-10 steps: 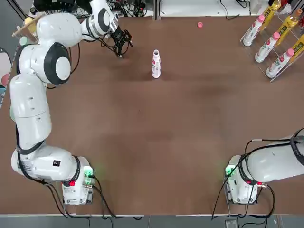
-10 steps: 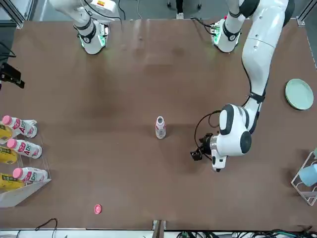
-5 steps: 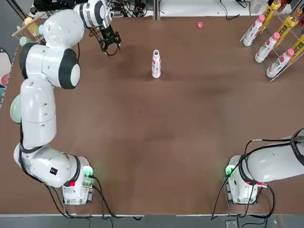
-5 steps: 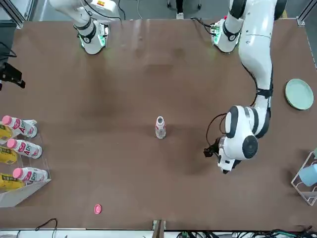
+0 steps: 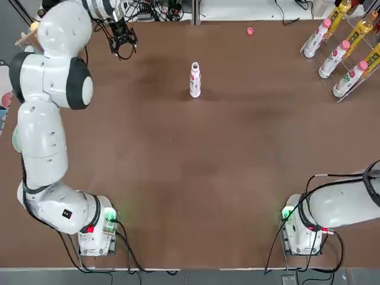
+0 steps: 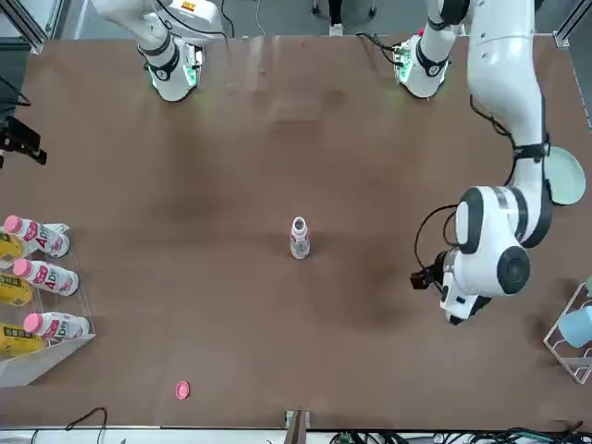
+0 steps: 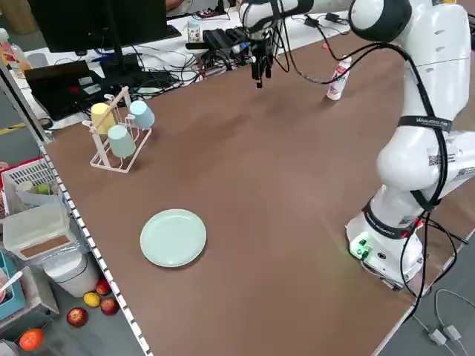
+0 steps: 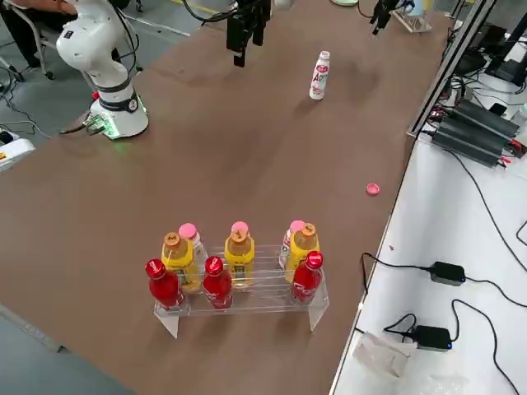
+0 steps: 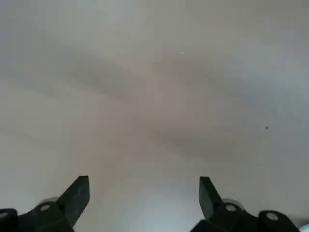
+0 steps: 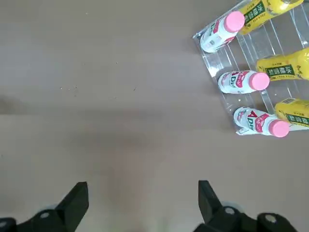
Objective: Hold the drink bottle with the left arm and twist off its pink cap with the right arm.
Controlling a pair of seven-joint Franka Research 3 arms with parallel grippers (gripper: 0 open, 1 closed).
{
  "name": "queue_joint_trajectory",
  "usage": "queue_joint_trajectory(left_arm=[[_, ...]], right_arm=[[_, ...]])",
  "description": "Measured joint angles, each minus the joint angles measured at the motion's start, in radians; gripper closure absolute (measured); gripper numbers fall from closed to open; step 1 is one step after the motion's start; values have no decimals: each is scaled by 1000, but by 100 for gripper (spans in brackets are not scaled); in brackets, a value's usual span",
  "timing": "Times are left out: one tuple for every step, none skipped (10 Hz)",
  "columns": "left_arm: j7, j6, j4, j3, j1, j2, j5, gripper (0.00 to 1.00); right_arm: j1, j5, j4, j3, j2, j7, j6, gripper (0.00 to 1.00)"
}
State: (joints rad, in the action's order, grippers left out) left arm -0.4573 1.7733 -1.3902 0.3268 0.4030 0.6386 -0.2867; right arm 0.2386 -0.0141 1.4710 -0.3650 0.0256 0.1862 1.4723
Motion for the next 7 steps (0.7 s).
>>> queue_joint_trajectory(left_arm=[[0, -28, 1, 8, -5, -33, 21, 0], [-1, -56, 1, 11, -13, -64, 35, 0], [-1, -85, 1, 14, -23, -92, 38, 0], [-1, -103, 1, 7, -44, -120, 48, 0], [14, -110, 0, -17, -85, -155, 85, 0], [57, -120, 0, -61, -145, -202, 139, 0], [128, -134, -1, -98, -204, -256, 192, 0]], right_arm=[[0, 0, -6, 0, 0, 0, 2, 0], [1, 0, -10, 1, 0, 0, 3, 0], [2, 0, -10, 1, 0, 0, 3, 0], [2, 0, -10, 0, 0, -1, 3, 0], [2, 0, -10, -2, 0, -1, 2, 0], [2, 0, -10, -1, 0, -1, 1, 0], [4, 0, -10, 0, 0, -1, 0, 0]])
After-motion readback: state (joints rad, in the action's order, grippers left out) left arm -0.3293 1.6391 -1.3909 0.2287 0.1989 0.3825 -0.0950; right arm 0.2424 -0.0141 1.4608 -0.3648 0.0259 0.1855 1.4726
